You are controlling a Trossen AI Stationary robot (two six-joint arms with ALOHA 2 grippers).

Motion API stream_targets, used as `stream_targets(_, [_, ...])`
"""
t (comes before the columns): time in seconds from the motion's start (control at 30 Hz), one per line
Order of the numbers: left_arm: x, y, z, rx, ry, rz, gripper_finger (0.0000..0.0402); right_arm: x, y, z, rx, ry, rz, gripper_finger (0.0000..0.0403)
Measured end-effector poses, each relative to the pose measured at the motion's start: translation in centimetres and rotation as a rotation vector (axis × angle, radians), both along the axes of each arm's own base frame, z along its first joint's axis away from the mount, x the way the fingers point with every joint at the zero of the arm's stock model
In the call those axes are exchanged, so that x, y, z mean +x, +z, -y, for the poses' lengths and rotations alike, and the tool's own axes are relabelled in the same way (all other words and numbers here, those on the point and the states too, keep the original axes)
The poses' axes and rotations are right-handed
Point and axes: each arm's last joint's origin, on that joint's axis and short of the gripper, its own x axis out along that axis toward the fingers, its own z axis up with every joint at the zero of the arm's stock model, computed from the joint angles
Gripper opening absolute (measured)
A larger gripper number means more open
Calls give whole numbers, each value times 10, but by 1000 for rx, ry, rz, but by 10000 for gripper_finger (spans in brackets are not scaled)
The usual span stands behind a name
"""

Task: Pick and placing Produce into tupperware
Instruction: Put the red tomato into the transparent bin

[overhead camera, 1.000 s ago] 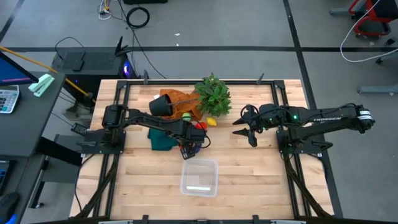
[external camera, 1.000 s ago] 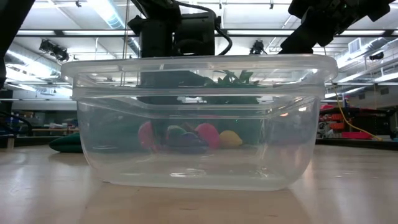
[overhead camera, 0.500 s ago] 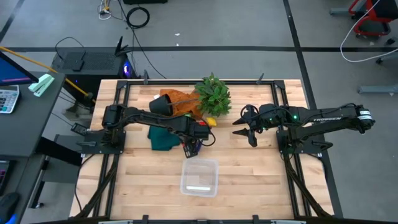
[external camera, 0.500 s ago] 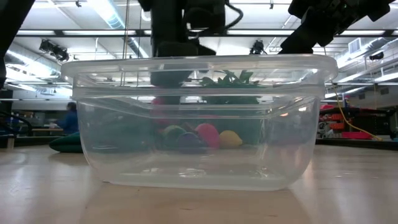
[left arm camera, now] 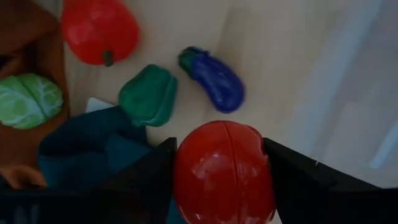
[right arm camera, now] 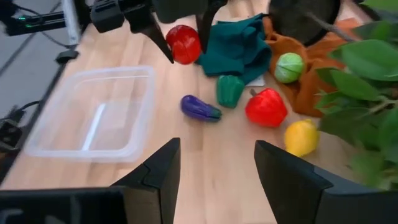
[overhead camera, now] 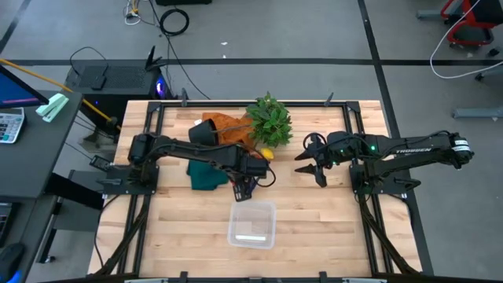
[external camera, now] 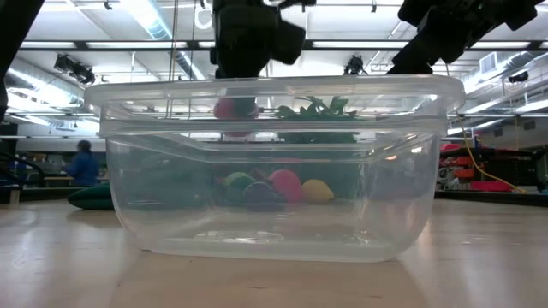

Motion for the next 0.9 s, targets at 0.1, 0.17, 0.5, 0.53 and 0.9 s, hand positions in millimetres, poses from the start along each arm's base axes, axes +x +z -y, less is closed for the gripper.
stream_targets(0.1, [0, 4, 10, -4, -15, 16, 223, -2, 2, -2, 22, 43, 16, 167])
stream_targets(0.17, [0, 4, 16, -8, -12, 20, 224, -6, 5, -3, 39, 80, 33, 167])
stream_targets(0.5, [-3, 5, 45, -32, 9, 45, 224, -45, 31, -13, 70, 164, 201, 156])
stream_targets(0.53, [-3, 5, 47, -39, 11, 52, 224, -49, 33, -15, 81, 170, 211, 156])
stream_targets(0.9, [1, 8, 78, -129, -34, 158, 224, -64, 37, -36, 142, 252, 228, 156])
